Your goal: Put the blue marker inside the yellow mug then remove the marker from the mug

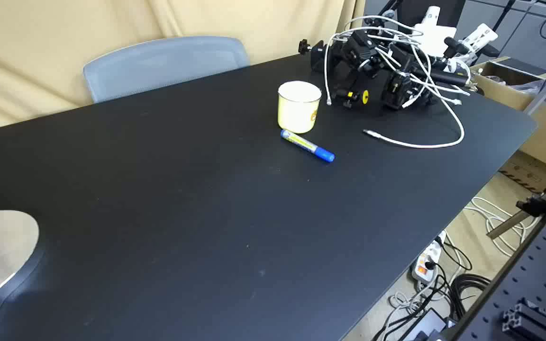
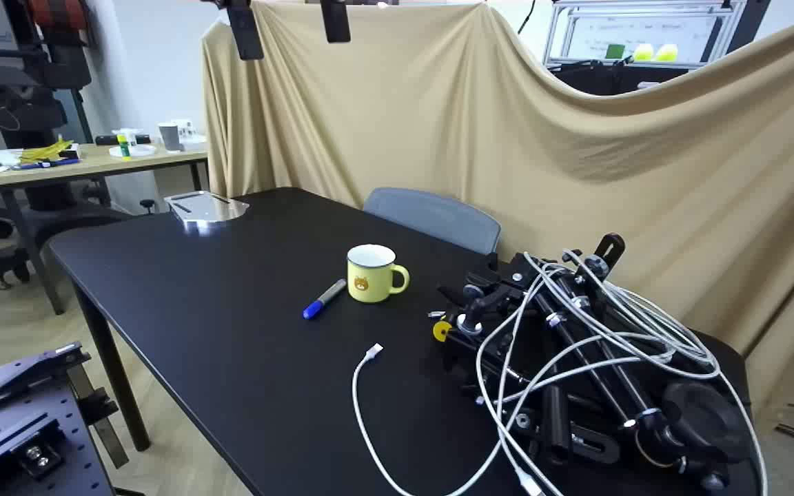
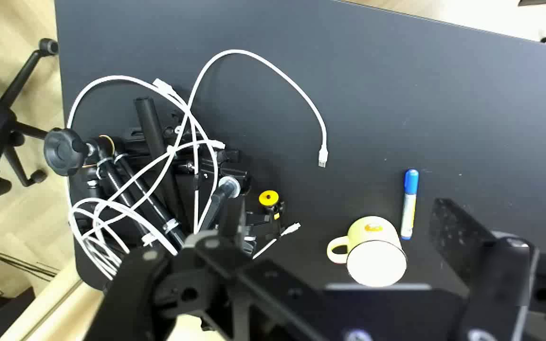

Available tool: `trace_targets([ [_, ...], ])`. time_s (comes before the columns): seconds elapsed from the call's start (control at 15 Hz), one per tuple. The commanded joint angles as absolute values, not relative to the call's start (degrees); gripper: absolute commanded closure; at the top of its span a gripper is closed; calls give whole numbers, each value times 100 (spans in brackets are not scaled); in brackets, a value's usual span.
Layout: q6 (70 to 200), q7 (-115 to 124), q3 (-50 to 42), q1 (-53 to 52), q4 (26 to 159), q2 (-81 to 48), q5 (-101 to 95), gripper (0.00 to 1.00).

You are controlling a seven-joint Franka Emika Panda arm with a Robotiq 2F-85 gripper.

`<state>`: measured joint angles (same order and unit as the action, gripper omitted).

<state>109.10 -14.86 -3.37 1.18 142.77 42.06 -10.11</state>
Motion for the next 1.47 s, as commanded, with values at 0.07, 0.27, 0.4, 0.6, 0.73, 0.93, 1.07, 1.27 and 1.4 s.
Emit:
trace_targets([
  [0.07, 10907, -1452, -383, 55, 14265, 4202, -1047, 0],
  [0.27, 10907, -1452, -383, 55, 14265, 4203, -1047, 0],
  [0.4, 10907, -1452, -383, 55, 14265, 4203, -1047, 0],
  [0.6, 10908, -1452, -383, 55, 14265, 4203, -1047, 0],
  [0.73, 10908, -1452, -383, 55, 14265, 4204, -1047, 0],
  [0.93, 10967, -1404, -354, 64, 14268, 4117, -1071, 0],
  [1.07, 11206, -1426, -371, -45, 14291, 3790, -949, 0],
  [1.27, 11890, -1392, -258, -249, 14438, 3187, -837, 0],
  [1.4, 12498, -1314, -139, -397, 14521, 2730, -710, 0],
])
